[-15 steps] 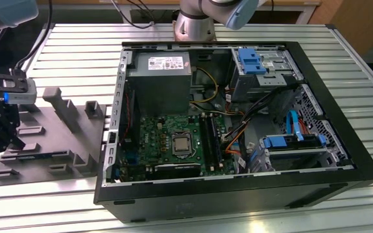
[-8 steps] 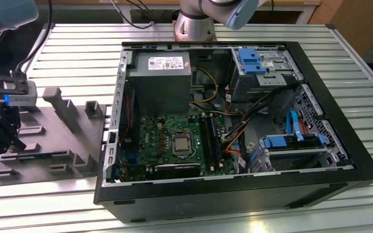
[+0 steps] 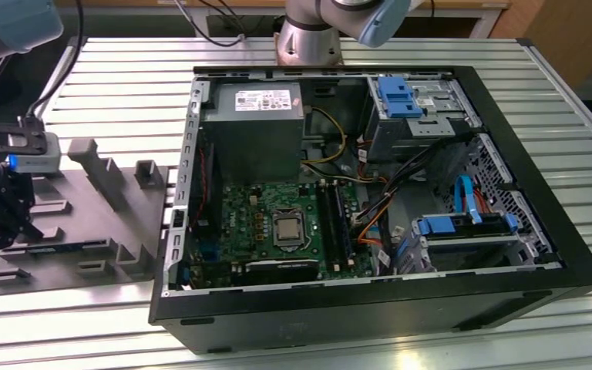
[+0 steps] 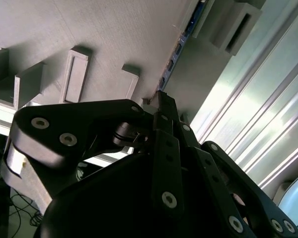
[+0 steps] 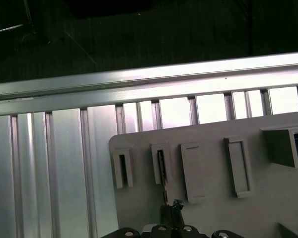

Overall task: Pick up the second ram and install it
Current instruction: 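Pick up the second ram and move it above second insertion slot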

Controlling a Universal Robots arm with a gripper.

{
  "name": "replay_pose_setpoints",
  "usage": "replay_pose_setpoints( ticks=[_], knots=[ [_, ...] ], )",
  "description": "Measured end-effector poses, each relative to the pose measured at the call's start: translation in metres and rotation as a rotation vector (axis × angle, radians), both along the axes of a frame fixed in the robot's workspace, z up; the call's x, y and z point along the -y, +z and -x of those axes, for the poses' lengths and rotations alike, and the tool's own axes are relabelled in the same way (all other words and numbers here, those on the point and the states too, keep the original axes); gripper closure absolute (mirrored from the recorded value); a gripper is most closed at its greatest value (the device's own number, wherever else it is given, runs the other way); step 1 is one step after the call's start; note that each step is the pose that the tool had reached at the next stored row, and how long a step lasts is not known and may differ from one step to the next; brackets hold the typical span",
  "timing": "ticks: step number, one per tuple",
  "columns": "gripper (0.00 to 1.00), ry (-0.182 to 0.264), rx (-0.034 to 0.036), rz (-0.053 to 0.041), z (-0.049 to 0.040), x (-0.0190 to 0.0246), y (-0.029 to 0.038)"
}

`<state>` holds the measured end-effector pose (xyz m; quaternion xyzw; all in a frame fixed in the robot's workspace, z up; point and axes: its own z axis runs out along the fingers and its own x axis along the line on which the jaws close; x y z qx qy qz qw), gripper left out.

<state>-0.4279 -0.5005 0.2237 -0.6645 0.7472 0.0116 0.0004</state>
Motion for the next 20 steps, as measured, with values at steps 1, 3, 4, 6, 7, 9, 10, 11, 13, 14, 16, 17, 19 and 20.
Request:
replay_pose_setpoints(
  ticks=[1,3,4,6,7,9,10,11,13,14,16,17,19,20],
  knots=[
    [0.89,0.0,0.0001,0.0,0.0,0.0001,-0.0007],
    [0.89,0.002,0.0003,-0.0001,0.0,0.0002,-0.0021],
    [0.89,0.004,0.0003,-0.0001,0.0,0.0002,-0.0026],
    [0.89,0.009,0.0003,0.0,0.0,0.0003,-0.0035],
    [0.89,0.013,0.0003,0.0,0.0,0.0003,-0.0039],
    [0.89,0.022,0.0003,0.0,-0.0001,0.0003,-0.0046],
    [0.89,0.027,0.0004,0.0,-0.0001,0.0003,-0.0049],
    [0.89,0.032,0.0004,0.0,-0.0001,0.0003,-0.0052],
    [0.89,0.04,0.0003,0.0,-0.0001,0.0003,-0.0055],
    [0.89,0.041,0.0002,0.0,-0.0001,0.0003,-0.0057],
    [0.89,0.043,0.0004,0.0,-0.0001,0.0003,-0.0059],
    [0.89,0.043,0.0003,0.0,-0.0001,0.0003,-0.0059],
    [0.89,0.043,0.0003,0.0,-0.0001,0.0003,-0.0059],
    [0.89,0.043,0.0003,0.0,-0.0001,0.0003,-0.0059]
  ],
)
